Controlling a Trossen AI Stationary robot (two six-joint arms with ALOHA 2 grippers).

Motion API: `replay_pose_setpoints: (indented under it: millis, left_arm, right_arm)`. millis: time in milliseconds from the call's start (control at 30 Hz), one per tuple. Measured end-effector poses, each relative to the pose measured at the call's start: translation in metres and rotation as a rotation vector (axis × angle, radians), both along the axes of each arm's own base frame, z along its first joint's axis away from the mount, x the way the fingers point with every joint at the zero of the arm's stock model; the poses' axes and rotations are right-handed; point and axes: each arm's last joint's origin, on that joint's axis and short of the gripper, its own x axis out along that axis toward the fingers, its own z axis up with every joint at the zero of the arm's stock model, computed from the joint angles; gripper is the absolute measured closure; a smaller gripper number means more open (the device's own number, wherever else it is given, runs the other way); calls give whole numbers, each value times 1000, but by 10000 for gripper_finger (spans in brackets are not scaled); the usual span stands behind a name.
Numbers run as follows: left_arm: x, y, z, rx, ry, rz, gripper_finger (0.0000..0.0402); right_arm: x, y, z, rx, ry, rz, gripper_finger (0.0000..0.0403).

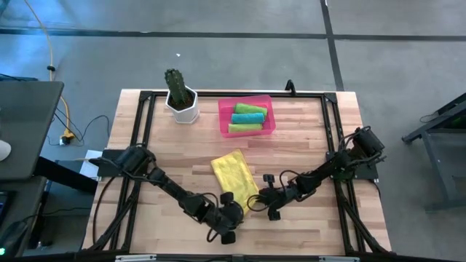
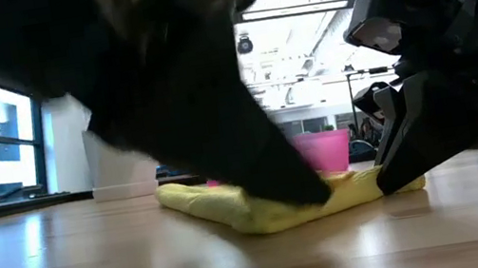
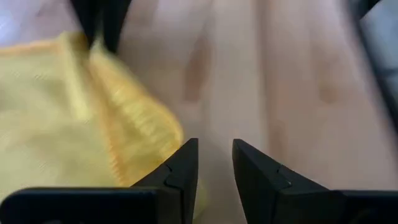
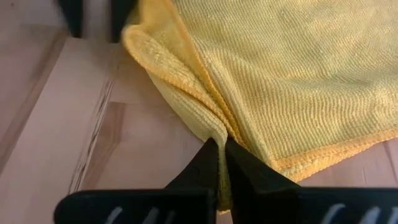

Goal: Roll microfiber towels into tight, uniform cylinder then place into a basket
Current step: Roll the yellow microfiber cloth

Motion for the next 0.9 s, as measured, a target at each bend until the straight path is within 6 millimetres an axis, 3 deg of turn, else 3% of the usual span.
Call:
replay_pose_setpoints:
  millis: [233,533,900]
  left_arm:
    - [-9,7,-6,64,100,99,312]
    - [-8,2,4,75,40,66,312]
    - [-16,12,-2,184,105,204,312]
  right_arm:
    - [0,0,0,0,0,-1,402]
    - [0,0,0,-2,1,1,402]
    - [0,0,0,4,5,-4,402]
